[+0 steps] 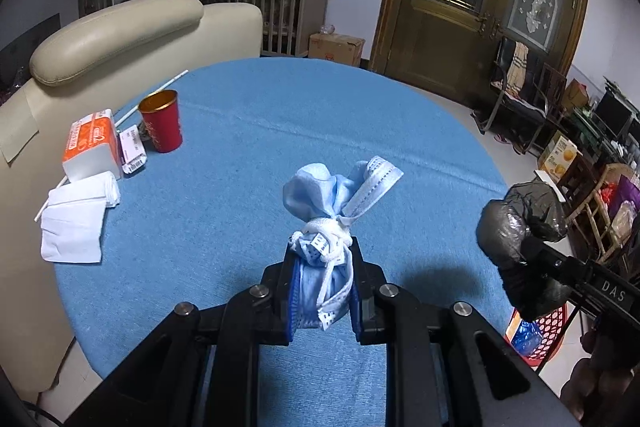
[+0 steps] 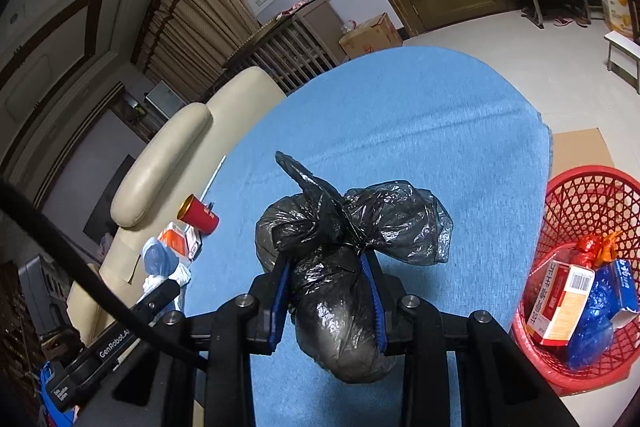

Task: Collect trash
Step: 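Carry the black bags and light-blue bundle over to the red wastebasket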

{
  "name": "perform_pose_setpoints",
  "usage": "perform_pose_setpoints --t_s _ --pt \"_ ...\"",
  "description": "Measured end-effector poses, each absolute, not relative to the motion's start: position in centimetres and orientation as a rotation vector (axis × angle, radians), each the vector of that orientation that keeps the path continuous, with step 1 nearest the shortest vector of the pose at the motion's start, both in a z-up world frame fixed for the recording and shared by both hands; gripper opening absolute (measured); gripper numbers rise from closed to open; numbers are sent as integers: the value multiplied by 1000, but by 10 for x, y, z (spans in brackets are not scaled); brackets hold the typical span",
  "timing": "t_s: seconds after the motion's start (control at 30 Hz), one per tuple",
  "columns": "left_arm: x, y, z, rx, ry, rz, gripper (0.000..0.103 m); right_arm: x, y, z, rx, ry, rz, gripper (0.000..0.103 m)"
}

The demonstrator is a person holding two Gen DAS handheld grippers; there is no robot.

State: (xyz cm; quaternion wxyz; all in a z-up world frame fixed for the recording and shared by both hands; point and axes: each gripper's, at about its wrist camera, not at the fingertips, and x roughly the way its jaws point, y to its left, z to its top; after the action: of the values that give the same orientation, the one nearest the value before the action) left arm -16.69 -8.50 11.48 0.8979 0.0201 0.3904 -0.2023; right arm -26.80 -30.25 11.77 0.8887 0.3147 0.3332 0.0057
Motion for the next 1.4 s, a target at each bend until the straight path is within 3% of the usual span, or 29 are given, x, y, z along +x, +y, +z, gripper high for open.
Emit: perform_pose_setpoints --t_s 0.4,1.4 --pt "-174 -120 97 119 831 -459 21 -277 -321 93 711 719 -16 36" --pt "-154 -147 68 129 935 -523 21 -270 -336 91 725 738 -81 36"
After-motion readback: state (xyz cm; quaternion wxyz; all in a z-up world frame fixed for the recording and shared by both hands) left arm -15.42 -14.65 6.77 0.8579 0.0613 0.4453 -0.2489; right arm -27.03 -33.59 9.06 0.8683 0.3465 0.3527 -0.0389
